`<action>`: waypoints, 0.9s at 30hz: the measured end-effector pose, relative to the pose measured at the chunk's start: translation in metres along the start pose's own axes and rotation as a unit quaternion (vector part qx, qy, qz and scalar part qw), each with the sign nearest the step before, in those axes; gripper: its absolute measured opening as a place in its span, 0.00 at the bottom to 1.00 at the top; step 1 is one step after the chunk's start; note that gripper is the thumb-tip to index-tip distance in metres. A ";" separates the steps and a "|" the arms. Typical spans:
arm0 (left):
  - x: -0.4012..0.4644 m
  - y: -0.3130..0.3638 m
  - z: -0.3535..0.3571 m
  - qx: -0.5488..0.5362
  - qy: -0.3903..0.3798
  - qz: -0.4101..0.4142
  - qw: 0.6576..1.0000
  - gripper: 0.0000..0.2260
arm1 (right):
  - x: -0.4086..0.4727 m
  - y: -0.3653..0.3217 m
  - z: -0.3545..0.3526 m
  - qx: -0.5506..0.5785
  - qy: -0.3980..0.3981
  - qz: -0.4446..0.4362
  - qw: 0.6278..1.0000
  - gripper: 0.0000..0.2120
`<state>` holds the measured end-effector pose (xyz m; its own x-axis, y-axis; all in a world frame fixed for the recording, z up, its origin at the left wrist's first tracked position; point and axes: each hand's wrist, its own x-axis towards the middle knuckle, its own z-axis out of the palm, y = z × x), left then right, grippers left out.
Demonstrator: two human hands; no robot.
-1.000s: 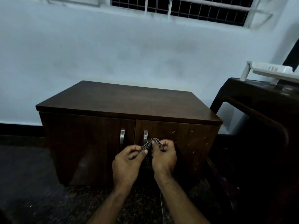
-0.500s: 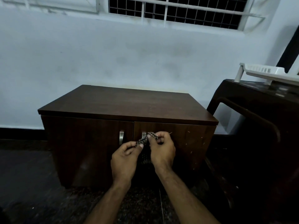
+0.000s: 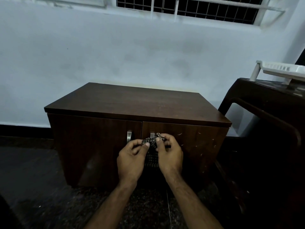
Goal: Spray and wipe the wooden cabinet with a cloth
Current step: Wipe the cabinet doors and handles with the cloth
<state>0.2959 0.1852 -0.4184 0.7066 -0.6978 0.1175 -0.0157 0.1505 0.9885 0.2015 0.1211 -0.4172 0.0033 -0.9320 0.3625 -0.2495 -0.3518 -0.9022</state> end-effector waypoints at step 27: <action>-0.011 -0.135 -0.007 -0.012 -0.013 -0.143 0.990 0.06 | -0.067 0.124 0.045 0.002 0.032 0.106 0.994 0.15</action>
<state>0.2953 0.1775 -0.5540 0.6614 -0.7318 -0.1645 0.1993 -0.0399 0.9791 0.2135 0.1361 -0.5643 -0.1104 -0.9779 0.1778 -0.2335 -0.1484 -0.9610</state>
